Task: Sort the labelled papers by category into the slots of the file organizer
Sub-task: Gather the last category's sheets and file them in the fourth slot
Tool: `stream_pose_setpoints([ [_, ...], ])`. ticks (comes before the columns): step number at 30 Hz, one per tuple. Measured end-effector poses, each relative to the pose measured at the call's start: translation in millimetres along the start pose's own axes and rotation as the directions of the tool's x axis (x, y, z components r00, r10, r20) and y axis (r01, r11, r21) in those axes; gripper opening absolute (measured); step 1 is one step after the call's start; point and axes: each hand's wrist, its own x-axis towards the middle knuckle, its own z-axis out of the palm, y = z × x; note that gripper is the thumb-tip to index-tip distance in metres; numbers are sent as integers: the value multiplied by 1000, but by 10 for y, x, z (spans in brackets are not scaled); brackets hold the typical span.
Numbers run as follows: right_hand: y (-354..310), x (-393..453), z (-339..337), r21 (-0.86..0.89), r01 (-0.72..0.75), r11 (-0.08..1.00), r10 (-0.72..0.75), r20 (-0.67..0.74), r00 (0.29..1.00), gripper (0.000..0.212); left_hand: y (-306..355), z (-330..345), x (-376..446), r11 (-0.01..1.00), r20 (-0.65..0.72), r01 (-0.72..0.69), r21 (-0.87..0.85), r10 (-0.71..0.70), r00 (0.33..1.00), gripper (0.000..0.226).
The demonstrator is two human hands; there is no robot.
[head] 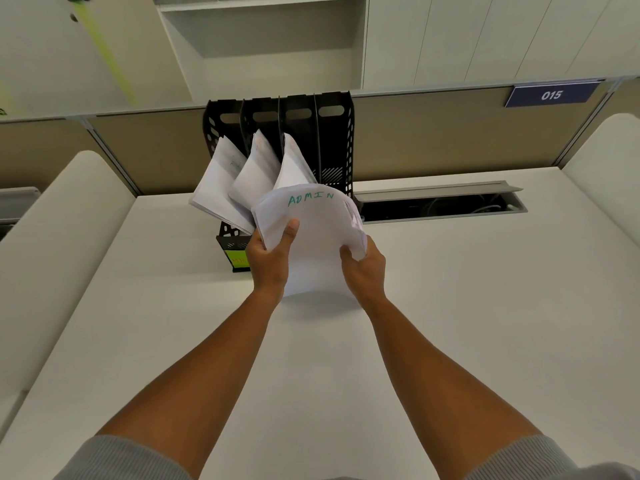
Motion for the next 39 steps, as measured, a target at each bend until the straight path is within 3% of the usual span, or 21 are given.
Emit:
stream_pose_setpoints([
  [6, -67, -39, -19, 43, 2, 999, -2, 0, 1000, 18, 167, 116, 71, 991, -118, -70, -117, 56, 991, 45],
  [17, -204, -14, -28, 106, 12, 994, -12, -5, 1000, 17, 360, 226, 226, 994, -236, 1, -111, -27, 971, 44],
  [22, -182, 8, -33, 102, -19, 995, 19, 1, 1000, 19, 355, 181, 231, 990, -139, 16, -141, -36, 990, 55],
  [25, -171, 44, -36, 112, -64, 992, 66, -17, 998, 27, 252, 91, 198, 996, 67, -79, -40, 82, 994, 38],
  [27, -191, 78, -37, 124, -90, 988, 94, -27, 995, 29, 140, 8, 166, 988, 153, -128, 89, 113, 982, 42],
  [29, -227, 110, -39, 144, -93, 985, 98, -30, 995, 29, 26, -64, 141, 957, 145, -143, 252, 108, 983, 51],
  [31, -269, 133, -44, 159, -85, 984, 91, -29, 995, 30, -69, -111, 116, 936, 120, -121, 330, 85, 989, 46],
  [36, -278, 139, -14, 124, -74, 990, 77, -16, 997, 31, -176, -134, 70, 949, 86, -81, 304, 58, 995, 31],
  [39, -163, 91, -11, 51, -98, 994, 97, 27, 995, 30, -289, -186, 37, 939, 90, -27, 344, -5, 996, 34],
])
